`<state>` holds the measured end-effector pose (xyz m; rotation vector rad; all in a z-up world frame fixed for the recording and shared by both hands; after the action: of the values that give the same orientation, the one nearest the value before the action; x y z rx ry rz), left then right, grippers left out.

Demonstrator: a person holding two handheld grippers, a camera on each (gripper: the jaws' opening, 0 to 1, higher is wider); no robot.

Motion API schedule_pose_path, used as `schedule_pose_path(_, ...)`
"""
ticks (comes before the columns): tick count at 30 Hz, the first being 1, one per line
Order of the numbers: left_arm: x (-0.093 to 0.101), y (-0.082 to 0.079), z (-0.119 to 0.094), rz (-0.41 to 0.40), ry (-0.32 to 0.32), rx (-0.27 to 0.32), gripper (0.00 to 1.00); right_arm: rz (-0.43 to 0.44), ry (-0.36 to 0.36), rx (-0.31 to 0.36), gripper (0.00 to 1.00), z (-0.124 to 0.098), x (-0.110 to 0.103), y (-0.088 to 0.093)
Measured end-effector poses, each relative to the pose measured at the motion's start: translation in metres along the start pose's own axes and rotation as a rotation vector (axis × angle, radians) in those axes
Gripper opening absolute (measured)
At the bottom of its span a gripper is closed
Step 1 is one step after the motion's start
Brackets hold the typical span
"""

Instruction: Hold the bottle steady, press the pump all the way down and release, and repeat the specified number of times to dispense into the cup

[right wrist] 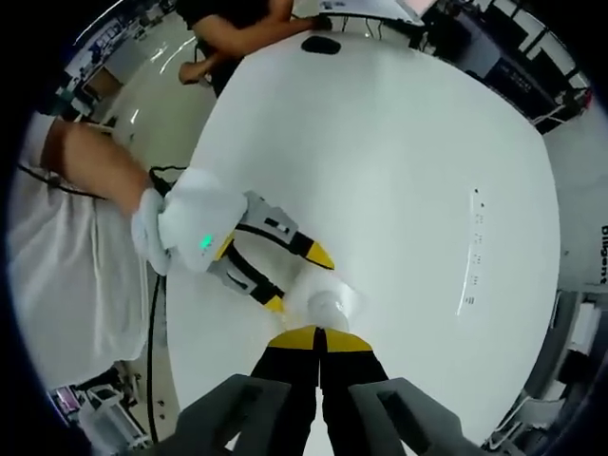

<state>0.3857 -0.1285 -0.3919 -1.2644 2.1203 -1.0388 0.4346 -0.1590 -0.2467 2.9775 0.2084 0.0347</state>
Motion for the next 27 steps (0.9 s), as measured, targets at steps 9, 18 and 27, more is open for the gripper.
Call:
schedule_pose_path(9, 0.0002, 0.0001, 0.0013, 0.002, -0.001, 0.000, 0.39, 0.021, 0.012, -0.003, 0.00, 0.0005, -0.0064, 0.0015)
schedule_pose_path(18, 0.0000, -0.0005, 0.0013, -0.001, 0.004, 0.002, 0.39, 0.026, 0.023, -0.011, 0.00, 0.0075, -0.0050, -0.0012)
schedule_pose_path(27, -0.0005, -0.0013, 0.0020, -0.002, 0.009, 0.005, 0.39, 0.040, 0.014, -0.013, 0.00, 0.0076, -0.0036, 0.0010)
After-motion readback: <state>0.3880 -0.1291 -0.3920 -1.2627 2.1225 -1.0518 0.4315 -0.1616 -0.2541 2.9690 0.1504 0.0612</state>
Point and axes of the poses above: the point that each gripper's makers call its tool centre point, and the gripper's own axes: z roughly forward along the fingers, x roughly to its right, y roughly out of its underside, the point moved 6 cm from there along -z, roughly backward along the fingers, and after that the axes turned 13 degrees about -x, right-handed, at the moved point
